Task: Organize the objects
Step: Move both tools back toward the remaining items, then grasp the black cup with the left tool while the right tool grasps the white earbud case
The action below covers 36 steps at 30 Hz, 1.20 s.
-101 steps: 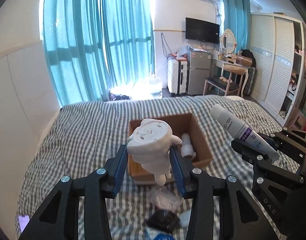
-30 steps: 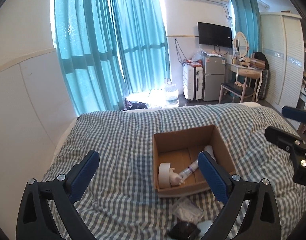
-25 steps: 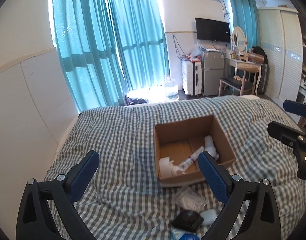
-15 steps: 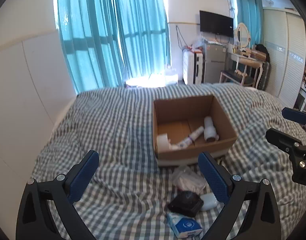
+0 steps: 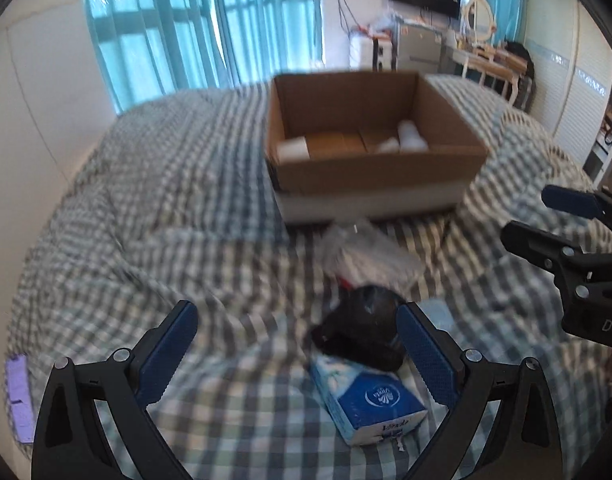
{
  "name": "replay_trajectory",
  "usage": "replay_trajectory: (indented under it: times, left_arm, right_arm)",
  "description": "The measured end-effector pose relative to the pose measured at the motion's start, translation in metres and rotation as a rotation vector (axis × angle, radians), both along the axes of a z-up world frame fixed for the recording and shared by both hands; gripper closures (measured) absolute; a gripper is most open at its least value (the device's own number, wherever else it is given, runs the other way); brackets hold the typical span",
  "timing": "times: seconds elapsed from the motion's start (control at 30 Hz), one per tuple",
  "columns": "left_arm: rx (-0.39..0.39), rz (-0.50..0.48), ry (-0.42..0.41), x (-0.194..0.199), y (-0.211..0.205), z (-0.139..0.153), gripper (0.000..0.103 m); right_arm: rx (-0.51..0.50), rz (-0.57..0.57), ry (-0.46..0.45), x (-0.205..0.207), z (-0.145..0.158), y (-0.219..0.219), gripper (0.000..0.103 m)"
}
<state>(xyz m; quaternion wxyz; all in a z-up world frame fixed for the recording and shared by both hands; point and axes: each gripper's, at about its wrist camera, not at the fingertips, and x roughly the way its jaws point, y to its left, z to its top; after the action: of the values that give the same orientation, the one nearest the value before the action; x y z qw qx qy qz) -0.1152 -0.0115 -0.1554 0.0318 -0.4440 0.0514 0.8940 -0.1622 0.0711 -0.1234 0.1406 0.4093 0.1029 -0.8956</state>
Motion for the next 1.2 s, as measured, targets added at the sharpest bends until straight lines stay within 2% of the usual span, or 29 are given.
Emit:
replay_trajectory:
  times: [0.07,0.37,0.6,0.63,0.67,0.7,0.8,1.0,1.1,1.2]
  left_arm:
    - [0.0,-0.014,-0.03,-0.002,0.003,-0.012,0.001]
    - [0.003,-0.102,-0.103,-0.012,0.018,-0.035,0.001]
    - [-0.029,-0.156,-0.219,-0.032,0.035,-0.067,0.001]
    - [-0.017,-0.158,-0.227,-0.034,0.034,-0.069,0.007]
    - [0.006,-0.155,-0.233,-0.035,0.031,-0.07,0.018]
    - [0.02,-0.149,-0.24,-0.035,0.029,-0.07,0.018]
    - [0.054,-0.141,-0.228,-0.032,0.022,-0.067,0.023]
    - [0.106,-0.092,-0.17,-0.018,0.004,-0.047,0.023]
    - [0.105,-0.043,-0.127,-0.012,-0.012,-0.033,0.023]
    - [0.07,0.0,-0.089,-0.012,-0.027,-0.022,0.023]
  right_arm:
    - [0.006,0.002,-0.022,-0.002,-0.01,-0.001,0.026]
    - [-0.008,-0.003,-0.089,-0.01,-0.029,0.0,0.026]
    - [-0.022,-0.018,-0.128,-0.017,-0.039,0.002,0.026]
    - [-0.022,-0.017,-0.131,-0.018,-0.04,0.002,0.026]
    - [-0.022,-0.016,-0.133,-0.018,-0.04,0.002,0.026]
    - [-0.021,-0.016,-0.135,-0.018,-0.041,0.001,0.026]
    - [-0.009,-0.013,-0.141,-0.018,-0.043,-0.001,0.026]
    - [0.012,0.014,-0.147,-0.016,-0.046,-0.006,0.026]
    - [0.028,0.053,-0.172,-0.016,-0.051,-0.015,0.026]
    - [0.047,0.093,-0.209,-0.017,-0.061,-0.027,0.026]
